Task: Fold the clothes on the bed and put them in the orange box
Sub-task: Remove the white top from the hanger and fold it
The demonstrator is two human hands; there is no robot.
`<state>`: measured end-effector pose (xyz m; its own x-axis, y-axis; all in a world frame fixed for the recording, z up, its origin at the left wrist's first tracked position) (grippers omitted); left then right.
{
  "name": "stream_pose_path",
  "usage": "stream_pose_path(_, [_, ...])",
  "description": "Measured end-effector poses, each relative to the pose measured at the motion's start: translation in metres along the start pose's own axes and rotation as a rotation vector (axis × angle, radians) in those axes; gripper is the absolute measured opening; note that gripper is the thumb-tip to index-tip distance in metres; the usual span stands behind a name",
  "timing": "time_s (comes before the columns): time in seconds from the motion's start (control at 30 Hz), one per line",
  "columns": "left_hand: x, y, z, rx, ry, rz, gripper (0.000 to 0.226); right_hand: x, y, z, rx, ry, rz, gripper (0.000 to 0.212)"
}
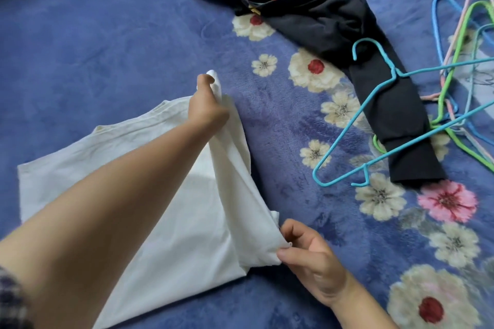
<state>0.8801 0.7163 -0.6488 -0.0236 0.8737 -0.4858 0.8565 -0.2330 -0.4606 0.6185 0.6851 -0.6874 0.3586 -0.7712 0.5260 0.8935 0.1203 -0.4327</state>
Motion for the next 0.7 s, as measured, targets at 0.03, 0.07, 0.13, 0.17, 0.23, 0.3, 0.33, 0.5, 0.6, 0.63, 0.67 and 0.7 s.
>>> stream_pose_path(0.03, [0.005, -0.003, -0.010, 0.004, -0.056, -0.018, 0.055, -0.001, 0.000, 0.007, 0.037, -0.013, 0.006, 0.015])
stream_pose_path(0.07, [0.010, -0.009, -0.024, -0.004, -0.106, -0.027, 0.057, -0.002, 0.001, 0.019, 0.084, -0.036, 0.019, 0.014])
stream_pose_path(0.13, [0.025, -0.019, -0.051, -0.023, -0.204, -0.044, 0.060, -0.007, 0.003, 0.047, 0.186, -0.077, 0.040, 0.012])
stream_pose_path(0.17, [0.033, -0.024, -0.063, -0.031, -0.255, -0.051, 0.061, -0.010, 0.005, 0.060, 0.230, -0.090, 0.052, 0.014])
stream_pose_path(0.23, [0.049, -0.033, -0.087, -0.059, -0.350, -0.059, 0.062, -0.019, 0.010, 0.087, 0.299, -0.139, 0.076, 0.023])
stream_pose_path(0.3, [0.071, -0.045, -0.112, -0.088, -0.418, -0.065, 0.063, -0.034, 0.015, 0.117, 0.348, -0.208, 0.102, 0.023])
stream_pose_path(0.33, [0.088, -0.053, -0.129, -0.107, -0.433, -0.072, 0.062, -0.046, 0.018, 0.138, 0.370, -0.241, 0.117, 0.022])
stream_pose_path(0.5, [0.169, -0.073, -0.184, -0.152, -0.465, -0.165, 0.061, -0.111, 0.034, 0.210, 0.390, -0.386, 0.157, 0.014])
stream_pose_path(0.6, [0.216, -0.075, -0.200, -0.134, -0.482, -0.188, 0.062, -0.153, 0.051, 0.238, 0.364, -0.472, 0.195, 0.014])
stream_pose_path(0.63, [0.228, -0.074, -0.203, -0.127, -0.491, -0.197, 0.061, -0.165, 0.058, 0.245, 0.359, -0.525, 0.204, 0.014])
stream_pose_path(0.67, [0.242, -0.072, -0.203, -0.121, -0.491, -0.214, 0.059, -0.176, 0.064, 0.250, 0.347, -0.600, 0.215, 0.014])
stream_pose_path(0.7, [0.258, -0.070, -0.203, -0.108, -0.489, -0.235, 0.059, -0.189, 0.070, 0.256, 0.343, -0.678, 0.234, 0.018])
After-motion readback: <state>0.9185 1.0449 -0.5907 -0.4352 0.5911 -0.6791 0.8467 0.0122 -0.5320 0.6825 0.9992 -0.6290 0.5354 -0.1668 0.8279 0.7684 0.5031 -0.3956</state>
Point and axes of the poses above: each hand's wrist, its own y-axis towards the middle knuckle, its own z-axis out of the palm, x = y × z, the point moved 8 cm from there along y, towards the middle knuckle, and after that the axes turned 8 degrees about x, right-handed, at the moved point
